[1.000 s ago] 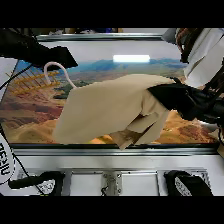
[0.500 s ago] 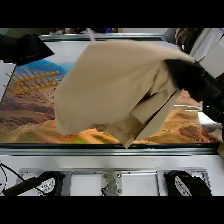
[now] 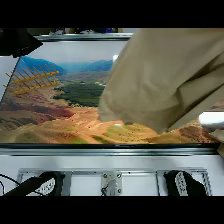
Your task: Fold the clothes and pants, and hang the long-sleeved shirts on hangers.
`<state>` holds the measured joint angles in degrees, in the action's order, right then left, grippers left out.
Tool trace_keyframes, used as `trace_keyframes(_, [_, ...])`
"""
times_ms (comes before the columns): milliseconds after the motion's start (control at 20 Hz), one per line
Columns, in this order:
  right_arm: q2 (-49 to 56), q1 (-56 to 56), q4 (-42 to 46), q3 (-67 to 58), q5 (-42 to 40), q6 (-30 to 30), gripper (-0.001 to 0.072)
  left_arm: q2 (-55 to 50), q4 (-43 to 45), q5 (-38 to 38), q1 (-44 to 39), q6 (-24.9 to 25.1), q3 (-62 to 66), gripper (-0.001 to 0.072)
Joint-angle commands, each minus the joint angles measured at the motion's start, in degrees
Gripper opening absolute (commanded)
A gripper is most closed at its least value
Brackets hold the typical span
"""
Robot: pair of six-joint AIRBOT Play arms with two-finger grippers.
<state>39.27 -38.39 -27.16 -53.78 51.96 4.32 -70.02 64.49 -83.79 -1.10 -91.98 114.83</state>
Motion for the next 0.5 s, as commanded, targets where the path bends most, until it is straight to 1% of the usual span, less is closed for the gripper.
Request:
trace_keyframes(0, [-5.6, -10.3, -0.1, -0.1, -13.9, -6.4, 0.0017, -0.9, 0.0, 0.4, -2.9, 1.2, 0.0, 0.0022])
trace_keyframes(250, [-11.2, -15.6, -0.1, -0.1, -36.7, -14.0, 0.0017, -3.8, 0.0, 0.4, -4.8, 1.7, 0.0, 0.0022])
trace_keyframes(350, [-11.2, -15.7, -0.1, -0.7, -41.7, -15.8, 0.0017, -4.8, 0.0, 0.3, -4.8, 1.8, 0.0, 0.0022])
trace_keyframes(450, [-9.8, -15.7, -0.1, -2.8, -44.1, -18.5, 0.0017, -5.4, 0.0, 0.2, -4.8, 1.8, 0.0, 0.0022])
